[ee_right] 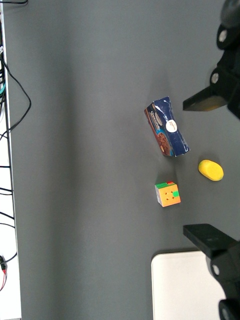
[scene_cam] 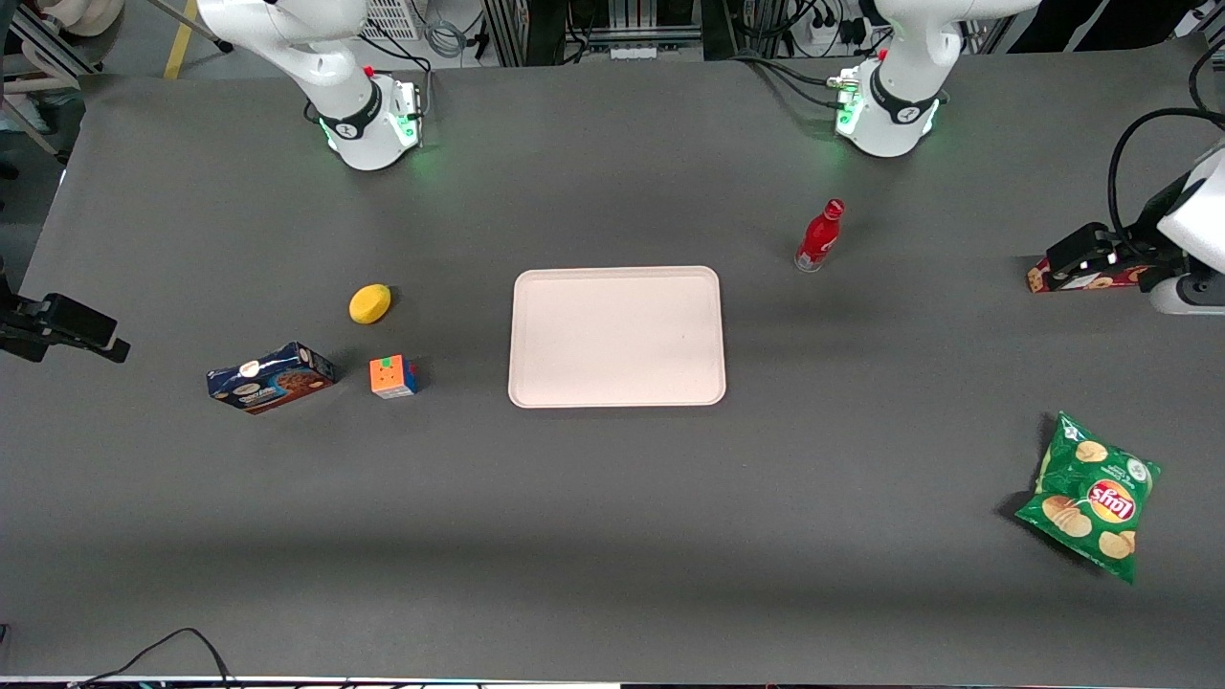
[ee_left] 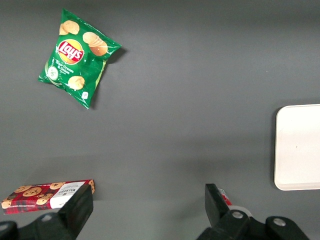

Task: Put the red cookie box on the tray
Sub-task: 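Move the left gripper over the red plaid cookie box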

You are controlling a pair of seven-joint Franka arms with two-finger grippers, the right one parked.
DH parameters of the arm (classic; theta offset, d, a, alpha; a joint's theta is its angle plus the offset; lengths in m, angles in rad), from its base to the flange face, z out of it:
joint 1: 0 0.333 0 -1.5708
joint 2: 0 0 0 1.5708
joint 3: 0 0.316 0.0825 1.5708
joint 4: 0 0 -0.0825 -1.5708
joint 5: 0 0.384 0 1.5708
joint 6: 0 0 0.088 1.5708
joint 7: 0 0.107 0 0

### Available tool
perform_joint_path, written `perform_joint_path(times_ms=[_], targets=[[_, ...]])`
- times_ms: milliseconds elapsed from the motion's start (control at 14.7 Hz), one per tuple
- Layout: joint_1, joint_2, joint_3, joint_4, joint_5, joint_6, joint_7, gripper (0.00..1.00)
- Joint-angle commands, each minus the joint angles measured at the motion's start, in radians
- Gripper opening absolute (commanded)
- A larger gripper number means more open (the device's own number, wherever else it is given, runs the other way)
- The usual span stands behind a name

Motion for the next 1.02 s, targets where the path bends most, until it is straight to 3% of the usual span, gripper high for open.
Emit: perform_joint_path(times_ms=[0, 341, 477, 682, 955], targets=[[-0.017, 0.007, 0.015, 0.026, 0.001, -0.022, 0.004, 1.0], [-0.018, 0.01, 0.015, 0.031, 0.003, -0.063, 0.006, 1.0], [-0.02, 0.015, 0.014, 0.028, 0.055, -0.091, 0.019, 1.0], [-0.009, 0.016, 0.032, 0.008, 0.109, -0.129, 0.343, 1.0], [-0.007, 0.016, 0.136, -0.064, 0.151, -0.062, 0.819, 1.0]])
